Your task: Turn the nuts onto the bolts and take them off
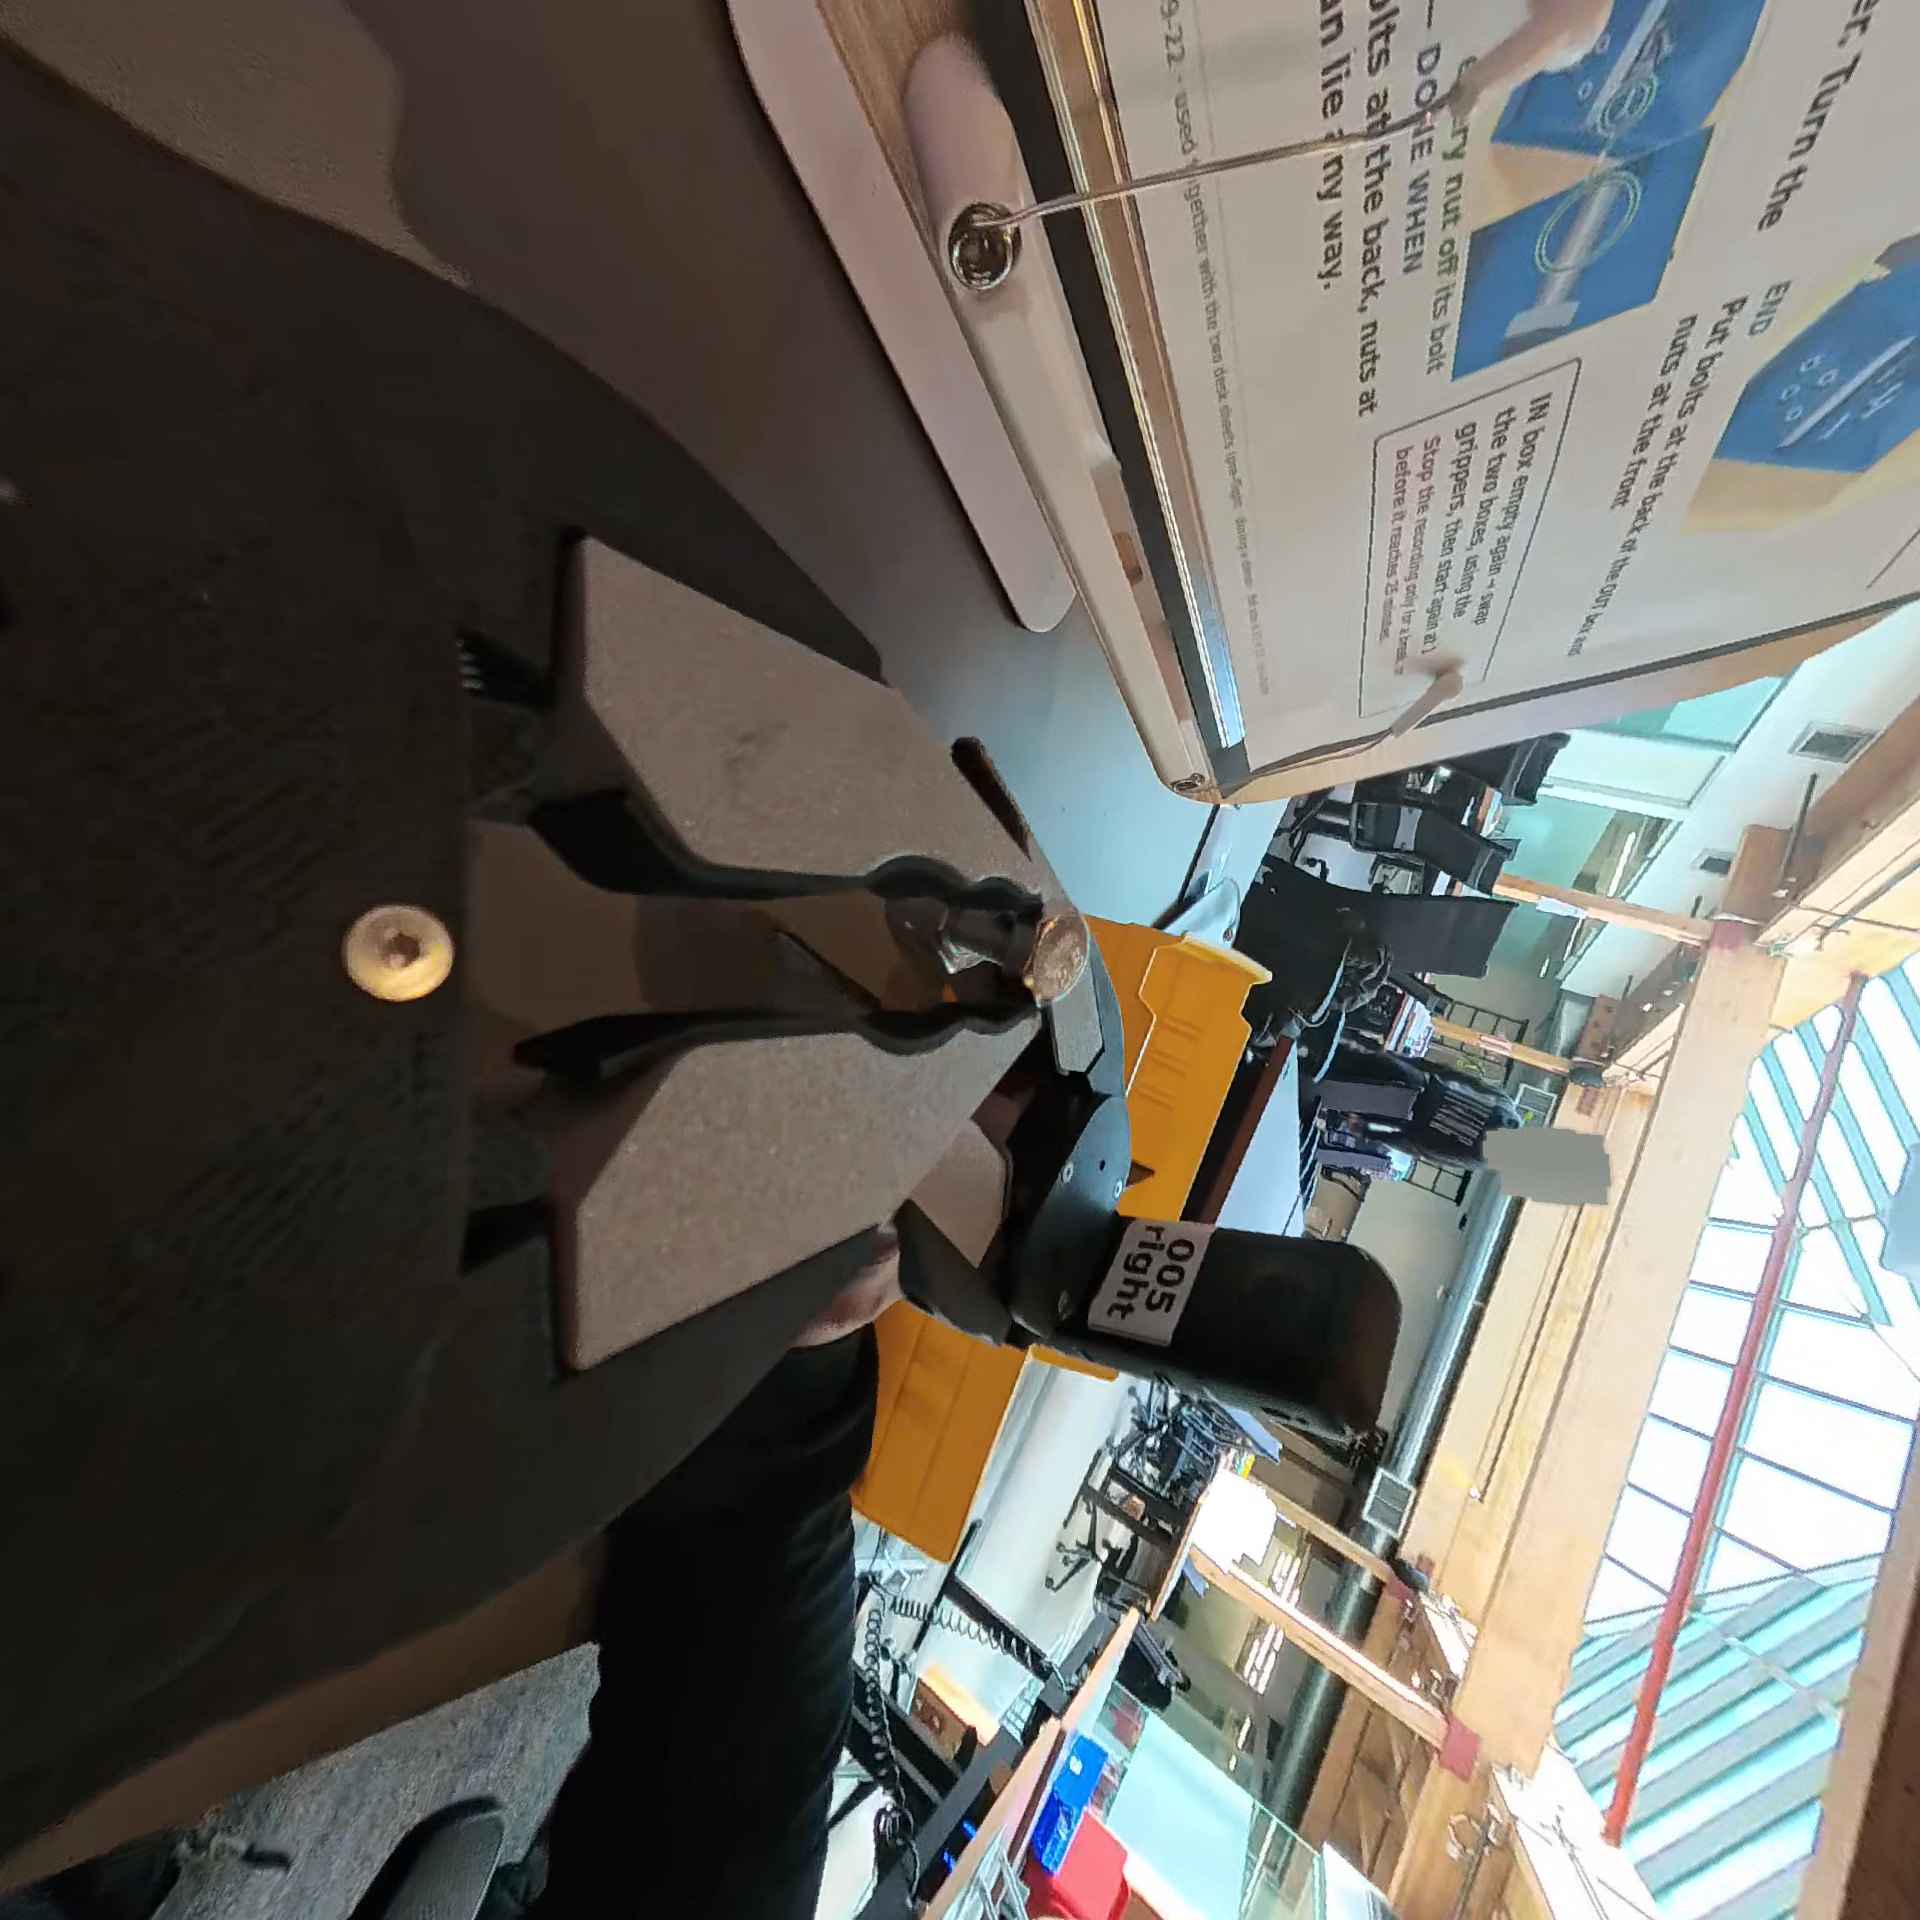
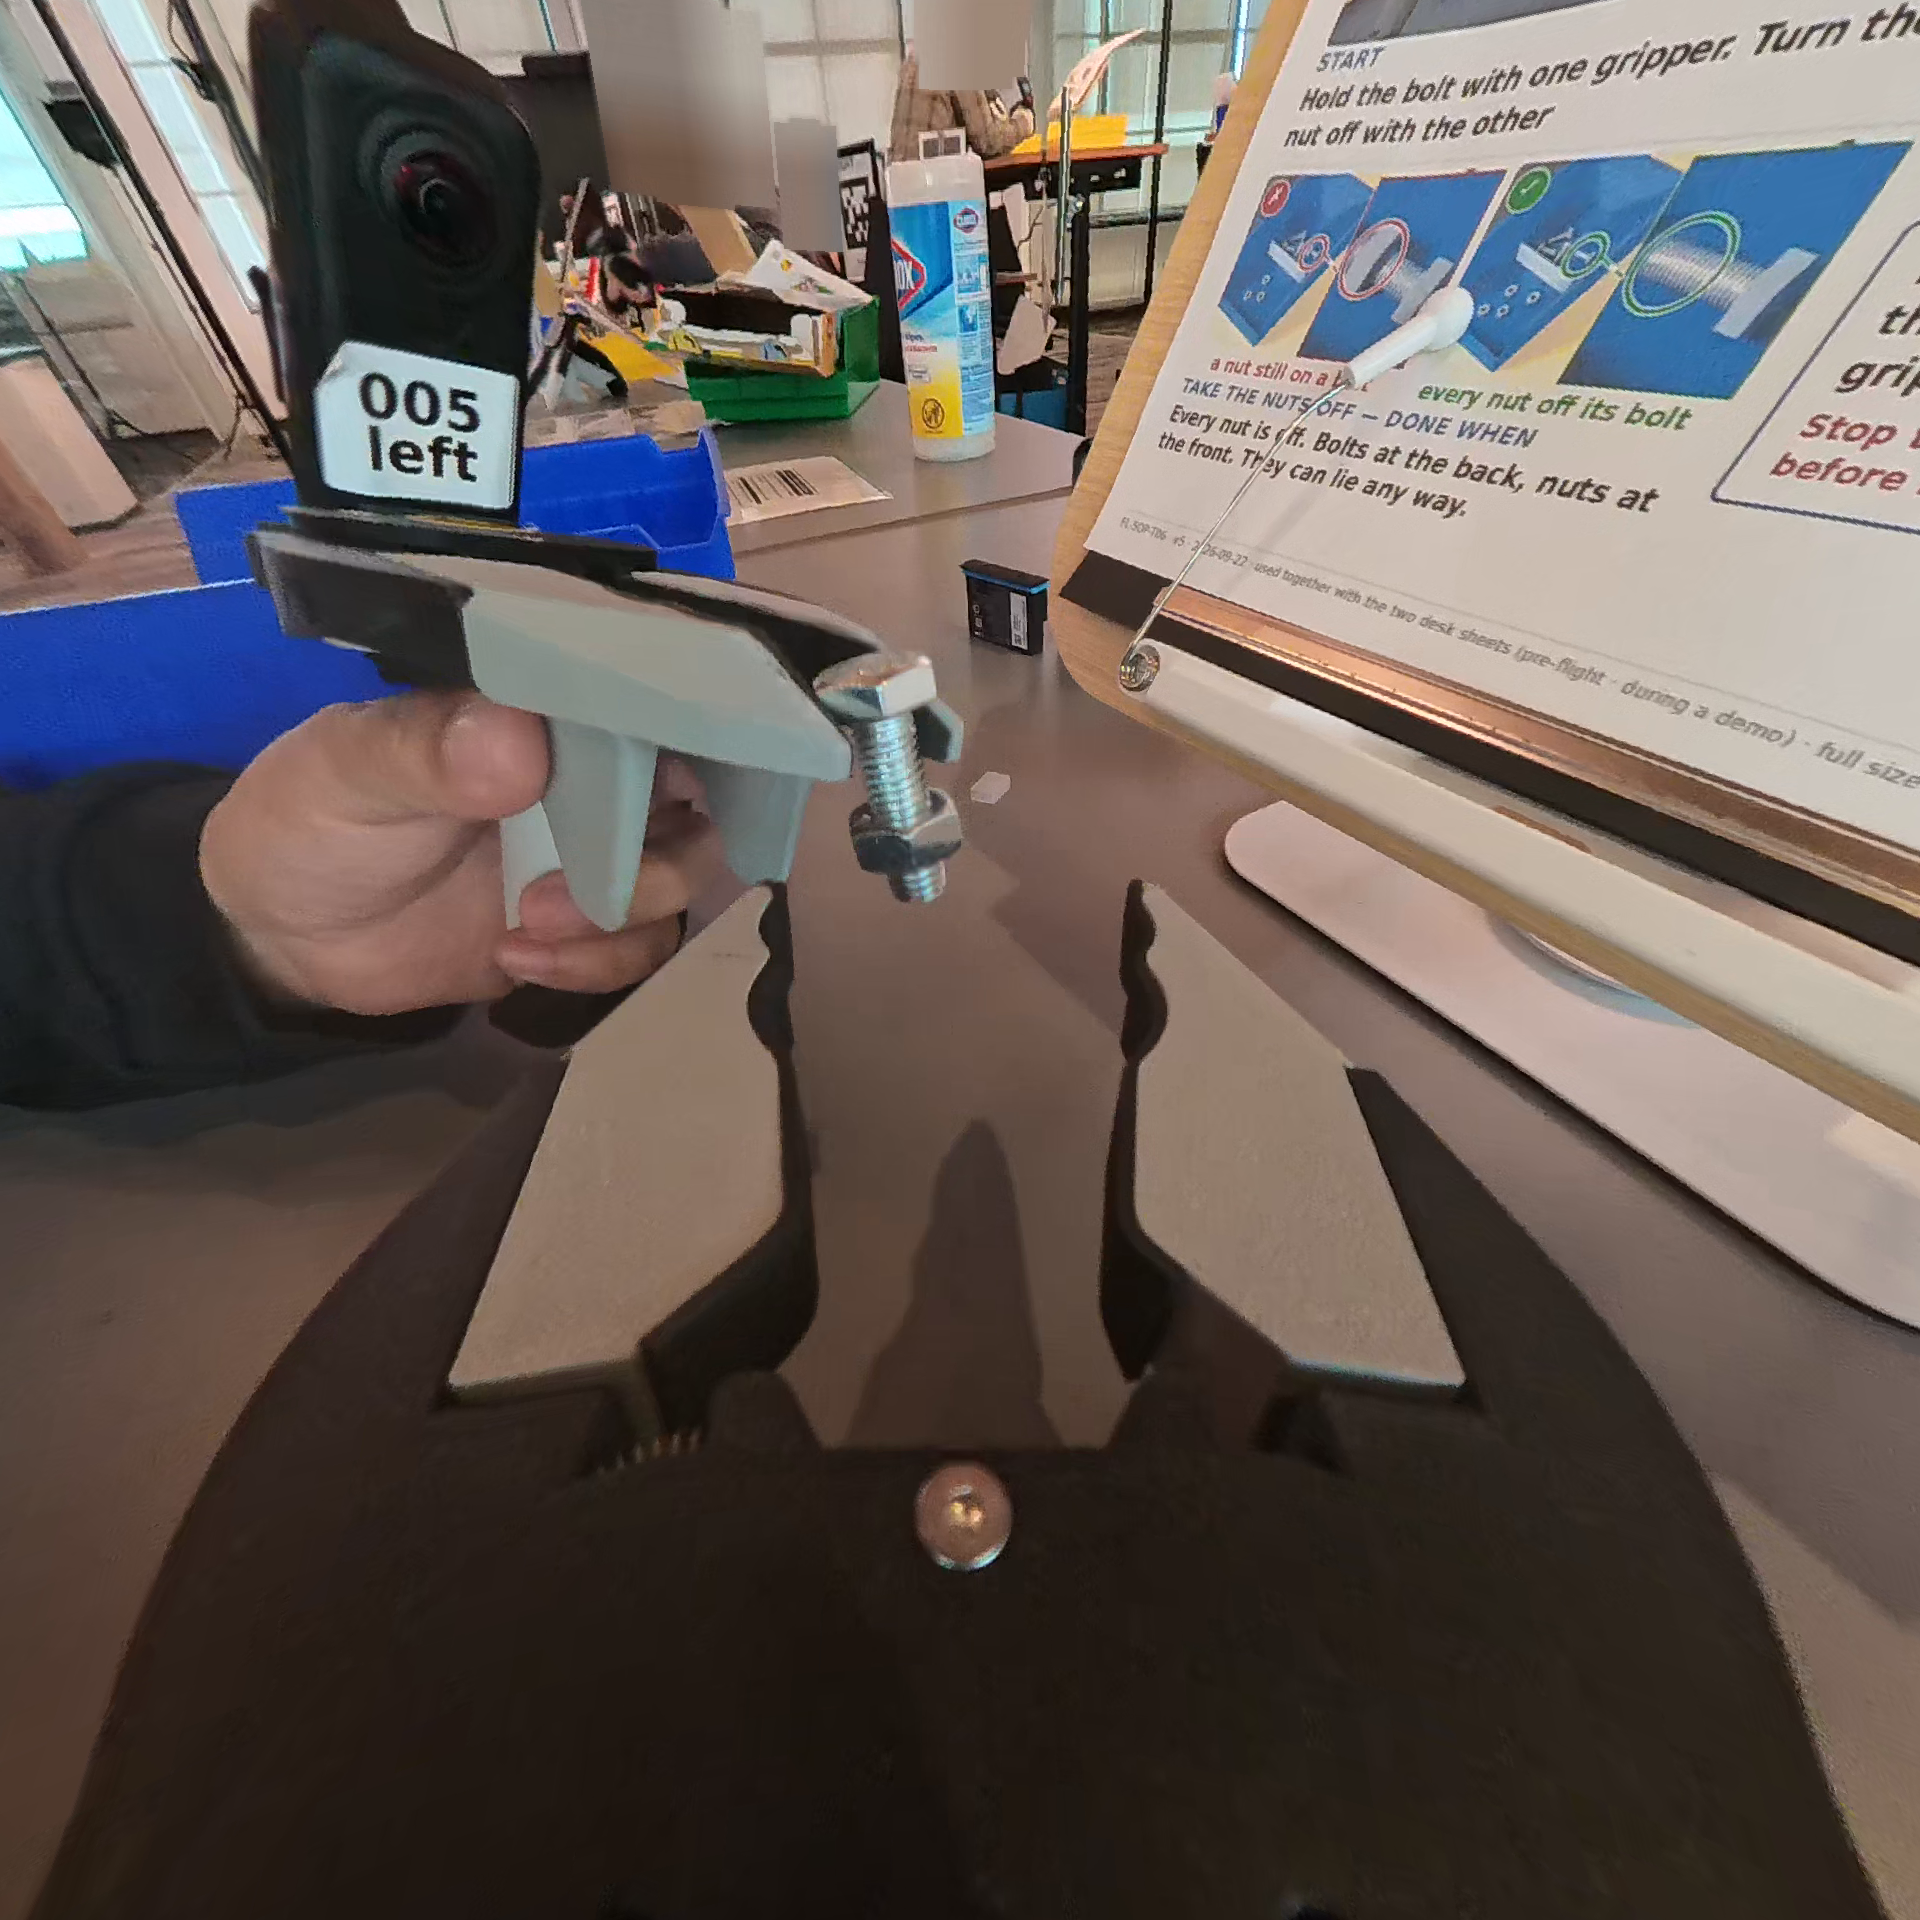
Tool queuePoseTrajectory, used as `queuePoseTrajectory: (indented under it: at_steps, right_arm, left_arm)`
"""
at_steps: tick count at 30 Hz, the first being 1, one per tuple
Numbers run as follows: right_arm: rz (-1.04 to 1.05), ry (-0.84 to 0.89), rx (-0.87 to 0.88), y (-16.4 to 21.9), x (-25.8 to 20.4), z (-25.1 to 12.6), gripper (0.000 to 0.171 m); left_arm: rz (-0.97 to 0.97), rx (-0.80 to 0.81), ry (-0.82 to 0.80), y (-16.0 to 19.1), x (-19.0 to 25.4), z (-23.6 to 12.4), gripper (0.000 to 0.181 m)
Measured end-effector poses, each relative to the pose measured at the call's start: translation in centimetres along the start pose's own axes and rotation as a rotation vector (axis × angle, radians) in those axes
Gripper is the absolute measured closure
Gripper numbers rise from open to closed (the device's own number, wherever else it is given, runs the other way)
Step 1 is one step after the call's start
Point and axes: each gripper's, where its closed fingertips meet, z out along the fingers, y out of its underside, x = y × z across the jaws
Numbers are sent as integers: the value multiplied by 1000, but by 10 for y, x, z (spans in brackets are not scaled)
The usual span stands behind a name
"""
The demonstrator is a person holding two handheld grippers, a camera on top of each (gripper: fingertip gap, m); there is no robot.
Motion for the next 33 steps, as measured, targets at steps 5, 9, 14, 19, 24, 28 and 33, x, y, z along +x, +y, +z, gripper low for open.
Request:
queuePoseTrajectory:
  at_steps: [5,9,14,19,24,28,33]
  right_arm:
    - [-8,-17,20,-4,-6,-2,113]
    - [-24,-27,25,-6,-11,-3,121]
    - [-98,35,2,-8,-10,-8,158]
    - [-238,180,-56,-5,-5,-10,158]
    - [-92,124,-82,6,-14,-8,157]
    - [9,66,-70,9,-21,-5,157]
    - [77,45,-90,16,-22,-2,157]
  left_arm:
    - [-14,-12,19,7,5,5,167]
    - [-22,3,14,5,3,3,167]
    - [-63,28,24,2,4,1,167]
    - [-70,8,31,5,2,0,167]
    - [-144,-20,79,17,2,-7,166]
    - [-213,-32,110,18,3,-9,167]
    - [-221,-56,112,25,1,-8,167]
